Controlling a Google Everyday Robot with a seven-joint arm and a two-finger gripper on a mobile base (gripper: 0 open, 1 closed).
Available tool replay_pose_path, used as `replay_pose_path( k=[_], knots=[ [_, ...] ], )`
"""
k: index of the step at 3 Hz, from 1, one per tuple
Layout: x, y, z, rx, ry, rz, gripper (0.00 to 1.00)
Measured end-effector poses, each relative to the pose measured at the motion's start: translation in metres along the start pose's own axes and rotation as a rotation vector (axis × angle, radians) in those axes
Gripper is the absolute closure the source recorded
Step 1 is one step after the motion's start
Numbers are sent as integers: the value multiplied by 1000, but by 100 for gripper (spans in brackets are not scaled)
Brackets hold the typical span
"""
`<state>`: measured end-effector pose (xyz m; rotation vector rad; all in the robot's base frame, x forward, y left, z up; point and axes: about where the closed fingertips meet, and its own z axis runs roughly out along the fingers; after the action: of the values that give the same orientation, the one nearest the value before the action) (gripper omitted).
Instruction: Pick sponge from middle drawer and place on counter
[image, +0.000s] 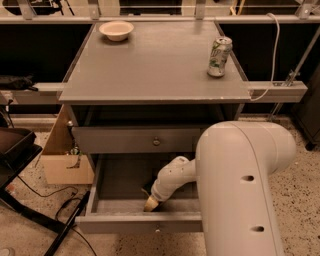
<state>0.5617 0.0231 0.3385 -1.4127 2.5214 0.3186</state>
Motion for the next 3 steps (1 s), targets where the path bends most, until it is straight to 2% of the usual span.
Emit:
replay_pose_path(
  k=[1,2,3],
  knots=[
    [-1,0,-3,0,0,0,73],
    [-4,1,-11,0,0,0,96],
    [-4,1,-11,0,0,0,100]
  ],
)
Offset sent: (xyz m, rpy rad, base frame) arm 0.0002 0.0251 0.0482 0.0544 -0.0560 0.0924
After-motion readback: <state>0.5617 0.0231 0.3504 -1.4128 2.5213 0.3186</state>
